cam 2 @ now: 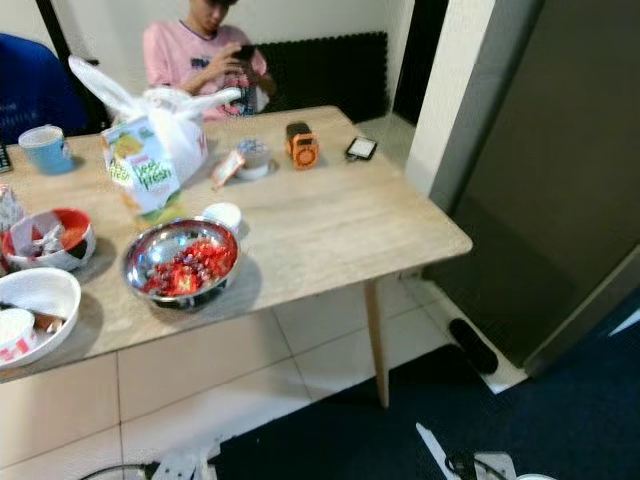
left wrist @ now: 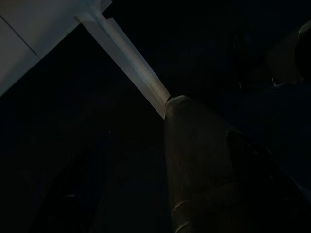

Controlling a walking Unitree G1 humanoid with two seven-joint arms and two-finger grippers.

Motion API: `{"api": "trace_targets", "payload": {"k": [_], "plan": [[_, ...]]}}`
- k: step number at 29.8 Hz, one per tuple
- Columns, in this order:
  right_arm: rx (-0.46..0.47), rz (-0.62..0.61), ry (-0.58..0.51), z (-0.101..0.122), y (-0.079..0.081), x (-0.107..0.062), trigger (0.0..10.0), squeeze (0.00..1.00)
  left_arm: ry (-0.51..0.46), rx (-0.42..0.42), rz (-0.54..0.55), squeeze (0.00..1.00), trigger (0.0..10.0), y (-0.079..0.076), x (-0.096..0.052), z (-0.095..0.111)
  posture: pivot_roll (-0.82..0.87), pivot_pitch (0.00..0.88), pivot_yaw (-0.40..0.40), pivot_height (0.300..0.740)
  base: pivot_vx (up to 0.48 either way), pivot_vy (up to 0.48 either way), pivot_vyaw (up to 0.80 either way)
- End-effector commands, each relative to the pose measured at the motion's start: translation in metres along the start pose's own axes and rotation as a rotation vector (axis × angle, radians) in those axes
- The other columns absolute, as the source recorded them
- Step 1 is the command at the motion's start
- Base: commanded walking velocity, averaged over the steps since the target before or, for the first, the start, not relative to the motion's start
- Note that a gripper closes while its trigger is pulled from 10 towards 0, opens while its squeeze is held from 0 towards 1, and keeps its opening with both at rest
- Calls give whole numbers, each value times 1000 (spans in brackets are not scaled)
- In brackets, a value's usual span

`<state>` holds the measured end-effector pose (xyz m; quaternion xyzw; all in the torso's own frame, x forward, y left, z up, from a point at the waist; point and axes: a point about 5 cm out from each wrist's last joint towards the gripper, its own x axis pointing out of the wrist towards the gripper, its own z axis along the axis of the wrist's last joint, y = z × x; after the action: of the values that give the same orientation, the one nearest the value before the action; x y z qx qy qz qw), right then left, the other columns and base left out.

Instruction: Restocking fridge

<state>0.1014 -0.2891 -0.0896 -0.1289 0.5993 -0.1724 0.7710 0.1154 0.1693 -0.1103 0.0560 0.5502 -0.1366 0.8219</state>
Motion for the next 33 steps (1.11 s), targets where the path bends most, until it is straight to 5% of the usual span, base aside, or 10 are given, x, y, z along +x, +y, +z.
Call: {"api": "trace_targets", "payload": {"k": [1,10,12,24,33], "plan": [[-15,-13,-31,6,-4,0,10000,0,48,2,-14,0,10000,-7,0,-13,6,0,-17,740,0,0,0],[-54,-3,-42,8,2,0,10000,0,68,27,5,0,10000,-1,-2,-17,-12,0,-8,740,0,0,0],[-80,0,-45,8,4,-1,10000,0,41,-99,60,0,10000,8,-4,-18,-3,0,-3,740,0,0,0],[-158,24,-82,22,17,-2,10000,0,24,-229,155,0,10000,31,-12,-27,31,0,2,740,0,0,0],[-171,28,-82,25,19,-3,10000,0,6,-314,176,0,10000,30,-12,-28,64,0,-15,740,0,0,0]]}}
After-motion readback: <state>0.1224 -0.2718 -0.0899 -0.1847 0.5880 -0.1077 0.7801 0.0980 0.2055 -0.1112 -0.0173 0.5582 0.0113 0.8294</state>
